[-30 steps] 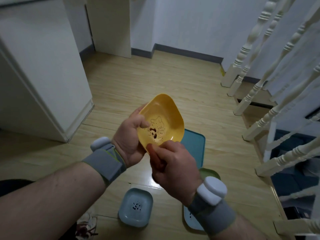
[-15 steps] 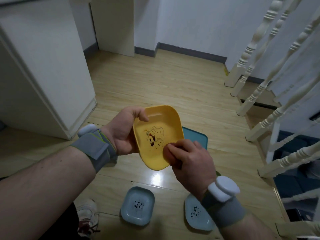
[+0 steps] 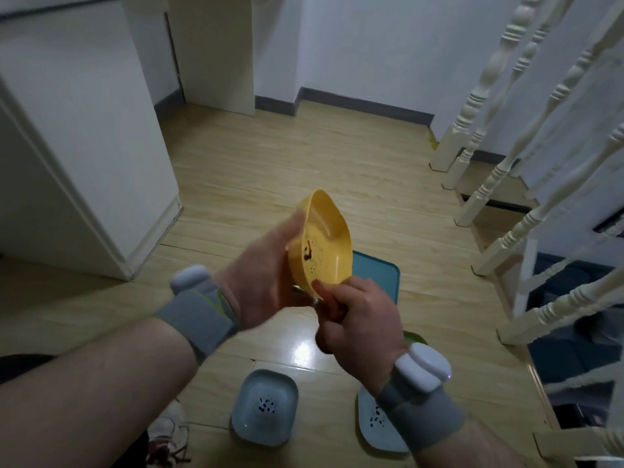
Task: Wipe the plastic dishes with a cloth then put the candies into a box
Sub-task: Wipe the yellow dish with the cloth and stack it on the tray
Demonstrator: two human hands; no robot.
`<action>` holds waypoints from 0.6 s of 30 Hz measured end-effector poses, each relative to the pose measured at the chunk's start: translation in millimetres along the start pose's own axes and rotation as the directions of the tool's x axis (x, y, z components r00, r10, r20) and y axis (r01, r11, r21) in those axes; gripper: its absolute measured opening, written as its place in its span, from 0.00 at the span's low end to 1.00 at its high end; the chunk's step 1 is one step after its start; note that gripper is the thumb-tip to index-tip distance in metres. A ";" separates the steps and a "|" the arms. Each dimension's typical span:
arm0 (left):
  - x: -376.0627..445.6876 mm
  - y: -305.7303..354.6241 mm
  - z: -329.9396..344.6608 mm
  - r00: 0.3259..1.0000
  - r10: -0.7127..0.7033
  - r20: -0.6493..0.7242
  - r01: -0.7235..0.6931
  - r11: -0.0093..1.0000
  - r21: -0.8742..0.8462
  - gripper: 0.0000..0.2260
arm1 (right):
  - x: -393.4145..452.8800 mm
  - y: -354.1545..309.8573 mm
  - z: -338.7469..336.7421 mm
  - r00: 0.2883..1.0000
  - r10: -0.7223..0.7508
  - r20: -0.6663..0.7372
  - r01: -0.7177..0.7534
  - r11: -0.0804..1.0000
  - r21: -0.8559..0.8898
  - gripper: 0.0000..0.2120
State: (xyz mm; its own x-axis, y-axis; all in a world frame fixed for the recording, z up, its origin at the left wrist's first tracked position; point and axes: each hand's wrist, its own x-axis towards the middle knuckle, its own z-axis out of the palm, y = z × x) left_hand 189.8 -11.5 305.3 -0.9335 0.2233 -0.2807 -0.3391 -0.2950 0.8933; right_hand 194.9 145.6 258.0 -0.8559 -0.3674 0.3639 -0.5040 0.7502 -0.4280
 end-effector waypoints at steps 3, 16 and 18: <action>10.6 -28.1 6.7 0.932 0.335 -0.136 -0.317 0.938 0.137 0.46 | 5.4 -16.5 1.0 0.997 0.076 0.010 -0.077 0.980 0.185 0.09; 2.2 -3.6 -8.8 0.995 -0.066 -0.071 0.046 0.967 -0.249 0.19 | 10.2 1.1 -19.8 0.970 0.083 0.230 -0.008 0.952 -0.307 0.09; 2.8 -3.3 -10.3 0.991 -0.105 -0.087 0.081 0.967 -0.242 0.21 | 16.3 -1.5 -30.8 0.929 0.229 0.290 -0.204 0.972 -0.114 0.10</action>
State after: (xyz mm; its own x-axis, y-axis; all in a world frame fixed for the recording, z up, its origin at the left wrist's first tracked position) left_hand 187.1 -19.4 298.0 -0.8993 0.1712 -0.4024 -0.4319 -0.4915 0.7562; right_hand 185.2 155.4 290.0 -0.9442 -0.3293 0.0004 -0.3026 0.8671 -0.3958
